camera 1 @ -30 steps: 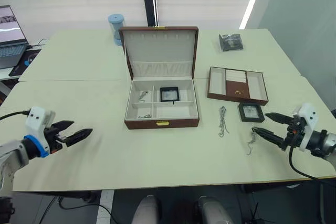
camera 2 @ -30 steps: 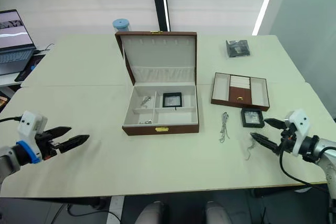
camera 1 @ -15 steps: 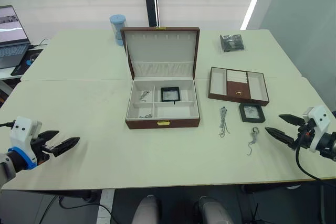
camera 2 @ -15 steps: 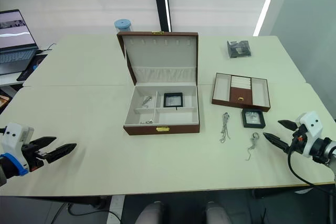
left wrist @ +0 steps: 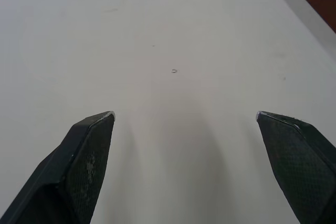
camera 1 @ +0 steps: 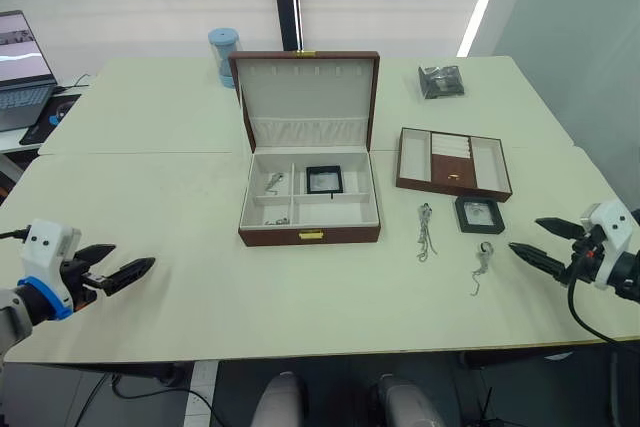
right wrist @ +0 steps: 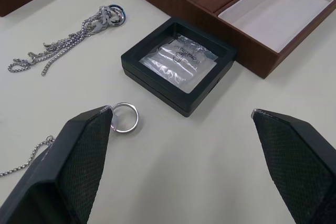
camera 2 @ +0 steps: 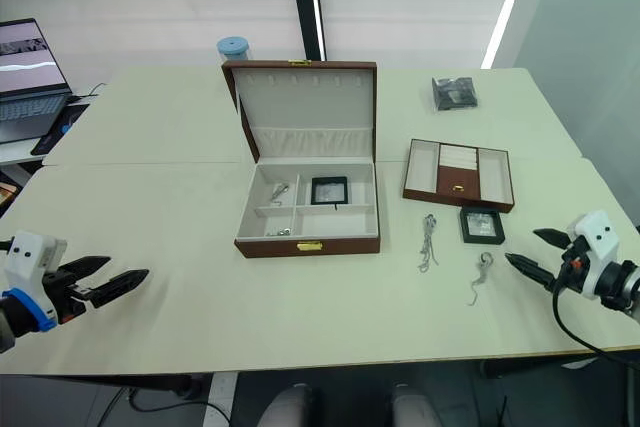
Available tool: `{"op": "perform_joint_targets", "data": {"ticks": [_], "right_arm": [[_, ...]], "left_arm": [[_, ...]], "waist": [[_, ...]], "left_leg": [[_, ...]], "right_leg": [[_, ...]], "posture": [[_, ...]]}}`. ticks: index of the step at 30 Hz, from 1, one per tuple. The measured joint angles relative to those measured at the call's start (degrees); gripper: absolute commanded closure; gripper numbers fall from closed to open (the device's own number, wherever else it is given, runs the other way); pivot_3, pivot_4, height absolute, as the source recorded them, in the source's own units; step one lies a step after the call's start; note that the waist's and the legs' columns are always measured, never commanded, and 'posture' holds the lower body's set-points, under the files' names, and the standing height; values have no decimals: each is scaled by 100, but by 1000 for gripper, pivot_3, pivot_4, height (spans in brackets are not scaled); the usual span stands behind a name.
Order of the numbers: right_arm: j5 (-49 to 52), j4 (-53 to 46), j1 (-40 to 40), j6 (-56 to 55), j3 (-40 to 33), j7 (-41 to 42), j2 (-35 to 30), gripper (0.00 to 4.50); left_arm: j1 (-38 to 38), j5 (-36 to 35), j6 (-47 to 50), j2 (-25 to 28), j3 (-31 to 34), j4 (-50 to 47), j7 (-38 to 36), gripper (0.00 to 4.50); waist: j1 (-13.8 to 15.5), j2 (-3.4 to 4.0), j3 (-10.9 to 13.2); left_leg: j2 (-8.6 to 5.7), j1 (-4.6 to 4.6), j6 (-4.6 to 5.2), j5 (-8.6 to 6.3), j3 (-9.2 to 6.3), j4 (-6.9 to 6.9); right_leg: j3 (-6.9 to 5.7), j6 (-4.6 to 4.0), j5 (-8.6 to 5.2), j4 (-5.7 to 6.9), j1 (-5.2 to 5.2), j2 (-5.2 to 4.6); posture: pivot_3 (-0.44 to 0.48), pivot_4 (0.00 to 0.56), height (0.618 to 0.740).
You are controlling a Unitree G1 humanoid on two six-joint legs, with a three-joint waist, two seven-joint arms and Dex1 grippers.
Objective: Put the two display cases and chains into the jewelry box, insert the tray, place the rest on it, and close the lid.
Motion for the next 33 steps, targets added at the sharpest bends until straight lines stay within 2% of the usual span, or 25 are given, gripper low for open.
{"op": "perform_joint_targets", "data": {"ticks": [6,12,15,18,22,25,29,33], "right_arm": [[-36,-597,-255,213,513,539,-550,0],[-142,-781,-1193,367,1317,1378,-959,0],[-340,-678,-1705,361,1743,1662,-1004,0],[-626,-392,-2142,296,2168,1917,-1008,0],[-1078,379,-2861,-17,2668,2202,-852,0],[-1460,1003,-3224,-395,2959,2299,-745,0],[-1871,1789,-3562,-848,3164,2342,-531,0],[-2055,2262,-3810,-1096,3244,2362,-320,0]], "left_arm": [[-118,-122,-26,-16,-553,-832,-342,17],[-234,-214,-226,-263,-1338,-1893,-575,17],[-262,-298,-374,-577,-1636,-2305,-619,17],[-303,-261,-753,-814,-1911,-2481,-701,17],[-271,41,-1671,-1082,-2435,-2637,-987,17],[-161,56,-2163,-1183,-2589,-2673,-1210,17],[-59,296,-3047,-1320,-2790,-2395,-1498,17],[-51,332,-3342,-1433,-2941,-2298,-1591,17]], "waist": [[0,7,0],[-10,7,0],[-5,9,1],[1,9,1],[-9,9,1],[-10,10,1],[-4,14,3],[-5,16,4]], "left_leg": [[-2,6,0,0,5,2],[0,7,0,0,7,0],[1,8,0,0,7,2],[0,8,0,0,6,4],[-1,14,1,0,15,5],[2,15,1,0,15,3],[1,18,1,0,21,5],[1,21,2,0,21,5]], "right_leg": [[6,0,0,1,5,-1],[7,0,0,-1,5,2],[6,0,0,-1,5,2],[6,0,0,-1,7,2],[12,-1,1,-2,9,1],[12,-2,1,-1,8,3],[15,-2,1,-1,10,3],[16,-2,1,0,13,2]], "posture": [[0,150,740],[0,150,740],[0,150,740],[0,150,740],[0,150,740],[0,150,740],[0,150,740],[0,150,740]]}}
